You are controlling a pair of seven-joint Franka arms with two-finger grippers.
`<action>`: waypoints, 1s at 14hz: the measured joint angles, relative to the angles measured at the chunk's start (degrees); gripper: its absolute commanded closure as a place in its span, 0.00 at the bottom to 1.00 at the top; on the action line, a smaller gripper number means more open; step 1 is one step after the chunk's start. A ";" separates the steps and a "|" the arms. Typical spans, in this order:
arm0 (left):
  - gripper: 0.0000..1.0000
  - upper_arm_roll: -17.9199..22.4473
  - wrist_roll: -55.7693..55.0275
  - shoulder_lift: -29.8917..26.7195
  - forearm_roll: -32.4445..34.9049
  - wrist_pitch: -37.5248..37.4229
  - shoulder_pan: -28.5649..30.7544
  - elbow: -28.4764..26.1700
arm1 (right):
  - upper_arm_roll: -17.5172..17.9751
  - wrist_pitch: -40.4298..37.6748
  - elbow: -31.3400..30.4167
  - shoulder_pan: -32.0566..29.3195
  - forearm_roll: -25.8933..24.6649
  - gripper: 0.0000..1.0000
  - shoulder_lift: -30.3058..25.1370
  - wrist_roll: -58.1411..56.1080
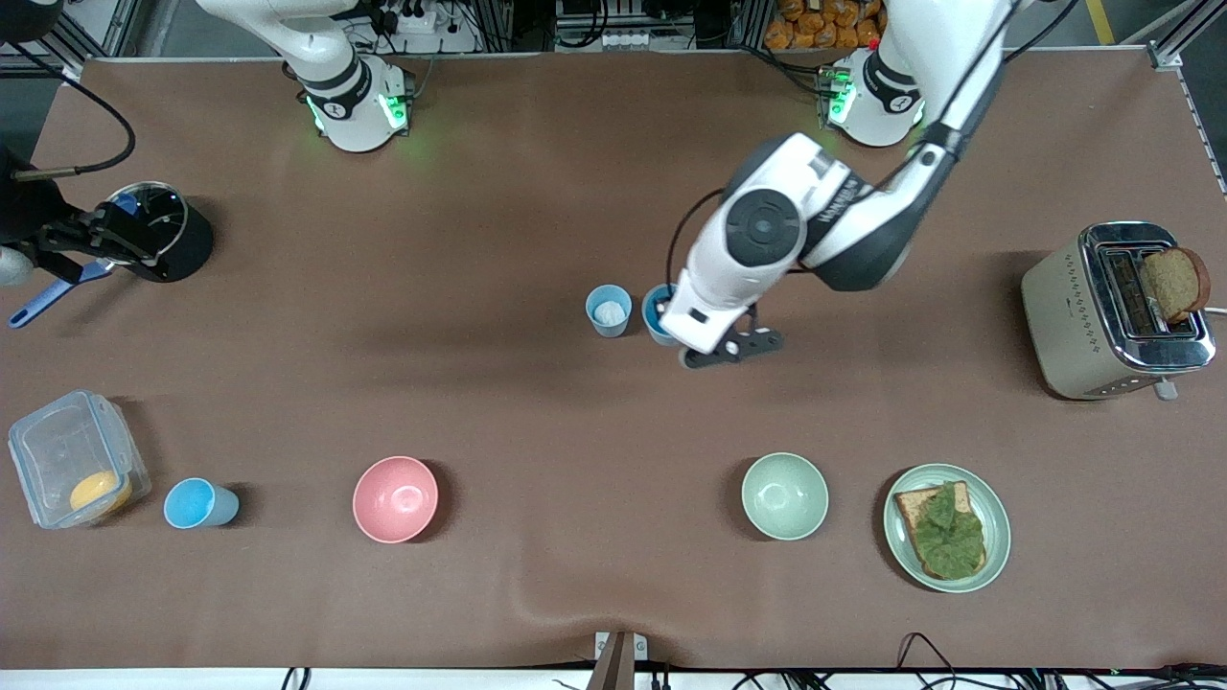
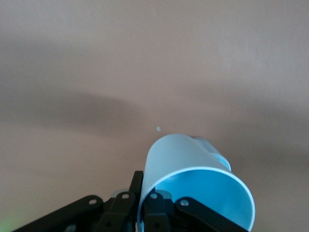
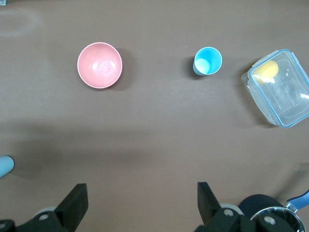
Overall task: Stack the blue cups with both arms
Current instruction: 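Lift the blue cup with the left gripper and carry it toward the tissue cup, then lower the blue cup onto the tissue cup and open the left gripper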
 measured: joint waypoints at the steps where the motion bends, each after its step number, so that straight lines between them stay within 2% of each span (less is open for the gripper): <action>1: 1.00 0.02 -1.01 0.61 0.00 0.00 -1.57 -0.12 | 0.00 -0.01 0.00 0.00 0.00 0.00 0.06 0.00; 14: 1.00 0.18 -3.27 6.53 0.00 2.19 -8.43 -0.15 | -0.03 -0.05 0.00 0.00 0.00 0.00 0.39 -0.01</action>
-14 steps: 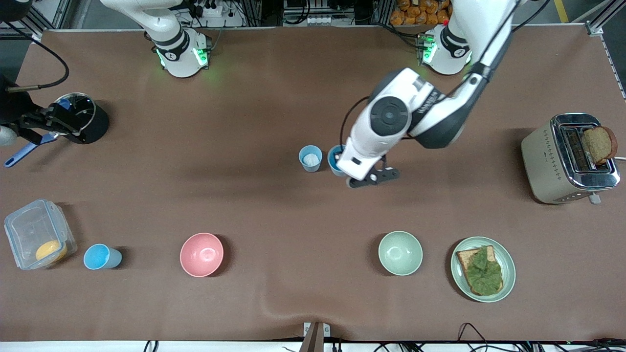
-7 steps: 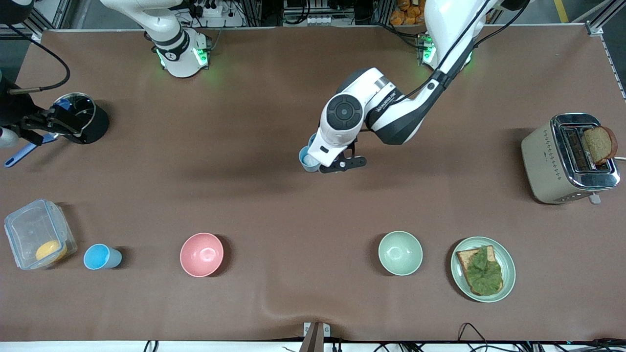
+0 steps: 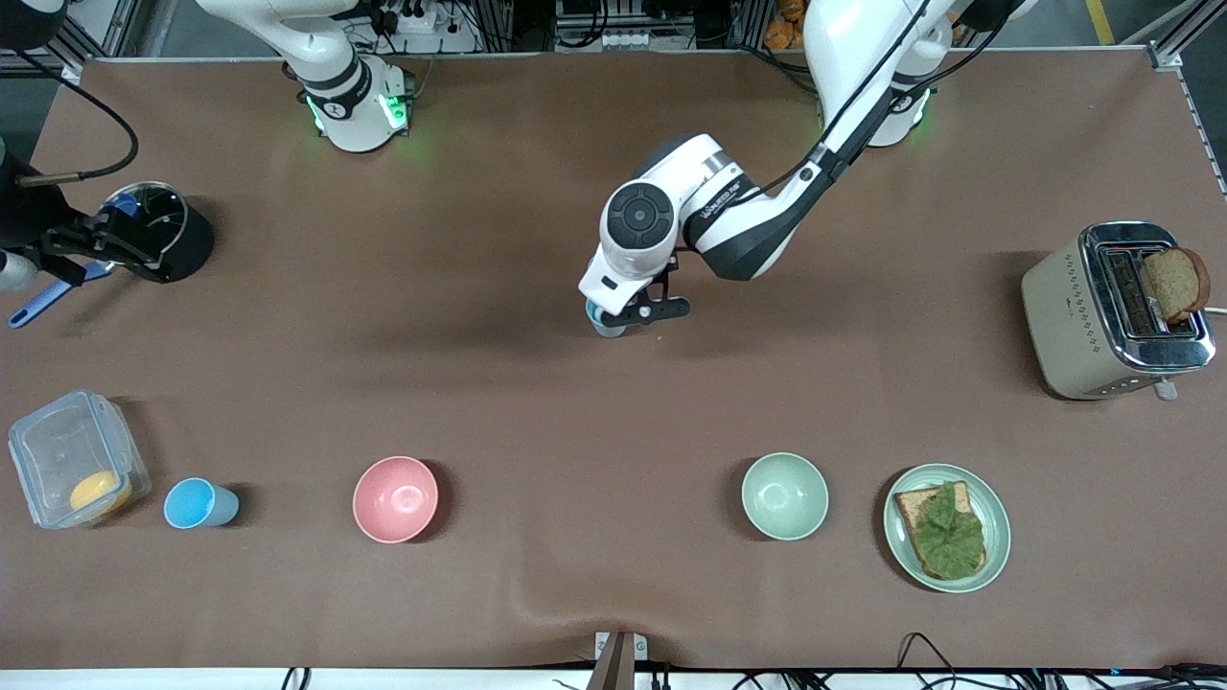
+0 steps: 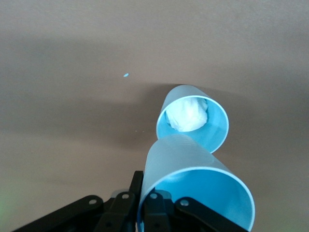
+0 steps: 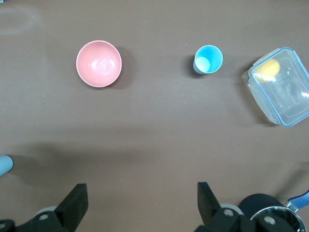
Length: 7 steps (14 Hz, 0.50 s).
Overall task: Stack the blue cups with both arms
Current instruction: 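Lower the blue cup onto the tissue cup and open the left gripper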
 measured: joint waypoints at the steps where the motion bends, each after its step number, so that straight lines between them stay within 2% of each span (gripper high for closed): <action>1: 1.00 0.05 0.00 0.21 0.00 0.69 -0.10 0.00 | 0.00 0.00 0.00 0.00 0.00 0.00 0.01 0.00; 7: 1.00 0.49 0.00 0.96 0.22 4.22 -0.12 0.03 | -0.01 0.00 0.00 0.00 0.00 0.00 0.05 -0.02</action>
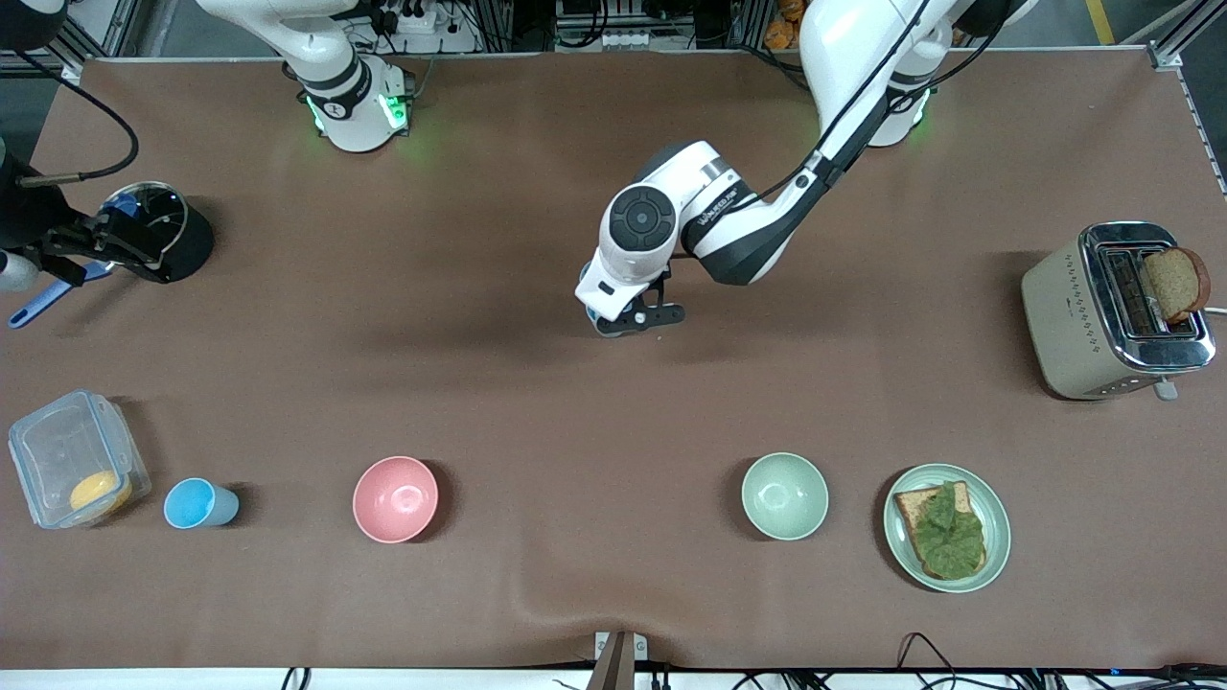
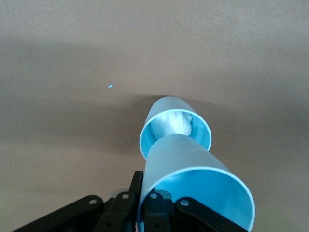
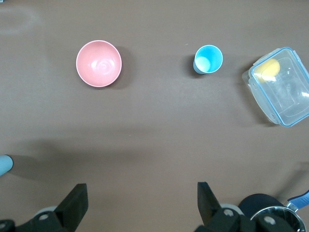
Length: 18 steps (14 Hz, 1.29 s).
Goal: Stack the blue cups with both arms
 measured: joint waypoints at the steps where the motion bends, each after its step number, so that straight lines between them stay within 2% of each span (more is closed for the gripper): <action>1: 1.00 0.06 0.00 0.36 0.59 0.37 0.00 0.01 | 0.00 0.00 0.00 0.00 0.00 0.00 0.00 0.00; 5: 1.00 0.10 0.00 1.42 0.81 1.38 0.00 0.04 | 0.00 0.00 0.00 0.00 0.00 0.00 0.02 -0.01; 6: 0.58 0.10 0.00 1.44 0.81 1.41 0.00 0.10 | 0.00 0.00 0.00 0.00 0.00 0.00 0.02 -0.01; 7: 0.01 0.10 -0.25 1.44 0.81 1.43 0.00 0.19 | 0.00 0.00 0.00 0.00 0.01 0.00 0.02 -0.01; 12: 0.00 0.16 -1.40 1.05 2.05 1.62 0.06 1.54 | -0.01 -0.01 0.00 0.00 0.03 0.00 0.03 -0.02; 15: 0.00 1.33 -1.73 -1.73 6.44 1.50 1.12 3.12 | -0.02 -0.01 0.00 0.00 0.04 0.00 0.04 -0.02; 18: 0.00 2.73 -1.03 -6.42 9.54 0.18 6.90 3.61 | -0.05 -0.01 0.00 0.00 0.05 0.00 0.10 -0.02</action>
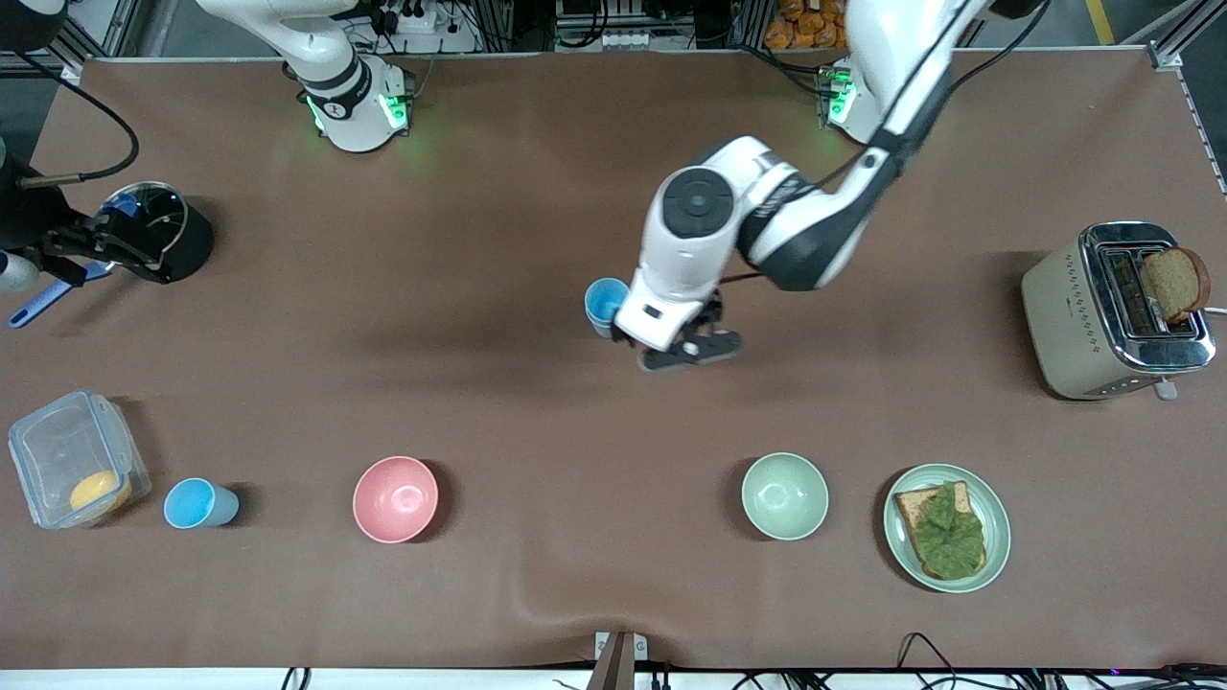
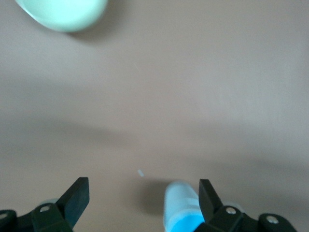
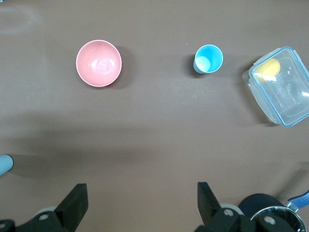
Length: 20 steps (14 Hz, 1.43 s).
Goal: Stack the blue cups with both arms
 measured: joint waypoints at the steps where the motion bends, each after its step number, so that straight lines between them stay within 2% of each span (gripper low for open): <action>1: 0.00 0.07 1.28 -1.40 0.42 -1.22 2.64 0.04 | -0.01 0.00 0.00 0.00 0.00 0.00 0.04 0.00; 8: 0.00 0.38 15.97 -5.92 0.54 -13.44 13.89 5.22 | 0.00 0.00 0.00 0.00 0.01 0.00 0.15 -0.02; 12: 0.00 0.83 28.20 -11.61 0.13 -19.26 18.92 5.73 | -0.01 0.00 -0.01 0.00 0.02 0.00 0.20 -0.02; 13: 0.00 2.61 31.12 -13.66 -1.07 -21.64 19.09 5.75 | -0.01 0.00 -0.01 0.00 0.02 0.00 0.20 -0.02; 17: 0.00 16.42 46.29 -22.20 -8.07 -28.04 14.38 3.17 | -0.02 0.00 -0.02 0.00 0.02 0.00 0.21 -0.02; 20: 0.00 19.32 56.37 -27.77 -8.89 -29.07 16.31 -0.93 | -0.03 0.00 -0.01 0.01 0.04 0.00 0.21 -0.03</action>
